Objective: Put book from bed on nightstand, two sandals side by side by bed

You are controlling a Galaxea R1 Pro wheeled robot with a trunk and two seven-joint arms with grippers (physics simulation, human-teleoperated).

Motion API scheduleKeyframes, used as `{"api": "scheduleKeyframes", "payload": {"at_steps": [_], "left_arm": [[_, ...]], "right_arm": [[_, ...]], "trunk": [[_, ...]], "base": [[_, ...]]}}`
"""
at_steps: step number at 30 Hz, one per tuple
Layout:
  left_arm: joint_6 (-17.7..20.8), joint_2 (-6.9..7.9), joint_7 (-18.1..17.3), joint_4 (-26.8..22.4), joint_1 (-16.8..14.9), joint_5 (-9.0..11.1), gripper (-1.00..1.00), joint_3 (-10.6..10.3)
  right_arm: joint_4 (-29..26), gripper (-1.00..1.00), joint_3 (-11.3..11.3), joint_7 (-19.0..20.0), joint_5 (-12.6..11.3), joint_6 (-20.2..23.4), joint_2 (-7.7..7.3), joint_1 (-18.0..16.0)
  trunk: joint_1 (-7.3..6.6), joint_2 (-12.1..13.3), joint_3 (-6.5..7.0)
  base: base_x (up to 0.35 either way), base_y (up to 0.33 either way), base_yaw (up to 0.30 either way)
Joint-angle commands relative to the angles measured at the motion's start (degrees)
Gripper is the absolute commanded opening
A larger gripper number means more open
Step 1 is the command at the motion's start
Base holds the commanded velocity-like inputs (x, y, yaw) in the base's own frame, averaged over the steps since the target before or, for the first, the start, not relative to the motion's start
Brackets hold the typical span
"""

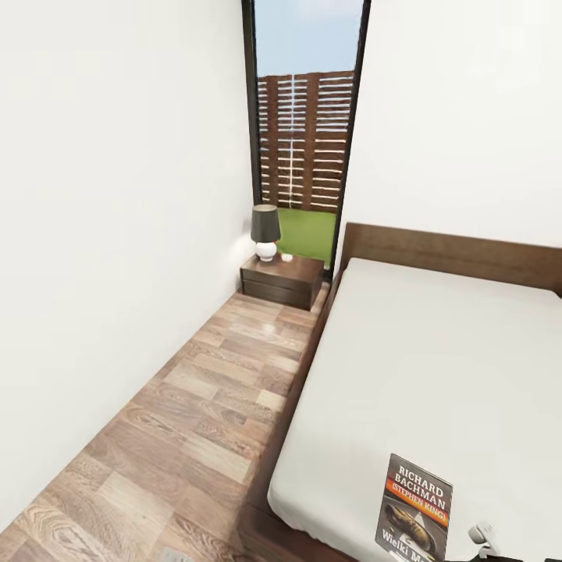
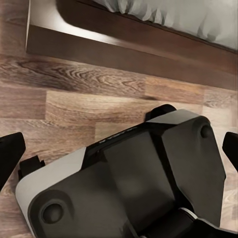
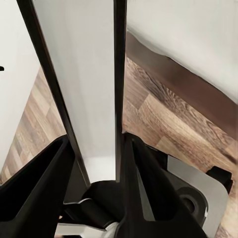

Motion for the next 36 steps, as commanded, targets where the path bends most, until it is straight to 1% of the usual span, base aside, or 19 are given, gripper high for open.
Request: {"api": "scheduleKeyframes", "payload": {"at_steps": [1, 21, 28, 36], "left_arm": [[-0.3, 0.0, -0.1, 0.1, 0.0, 0.4, 1.0, -0.5], [-0.4, -0.03, -0.1, 0.0, 0.3, 0.3, 1.0, -0.5], [-0.4, -0.03, -0.1, 0.0, 0.3, 0.3, 1.0, -0.5], [-0.4, -0.11, -0.1, 0.1, 0.3, 0.3, 1.0, -0.5]], "right_arm": [[0.0, -1.0, 0.4, 0.1, -0.6, 0.5, -0.05, 0.0], [0.0, -1.0, 0.4, 0.1, -0.6, 0.5, -0.05, 0.0], [1.3, -1.0, 0.4, 0.1, -0.6, 0.5, -0.05, 0.0], [1.5, -1.0, 0.4, 0.1, -0.6, 0.5, -0.05, 0.0]], "trunk": [[0.04, -0.1, -0.02], [0.04, -0.1, 1.85], [0.04, -0.1, 2.5], [0.04, -0.1, 3.25]], "base": [[0.0, 0.0, 0.0], [0.0, 0.0, 0.0], [0.0, 0.0, 0.0], [0.0, 0.0, 0.0]]}}
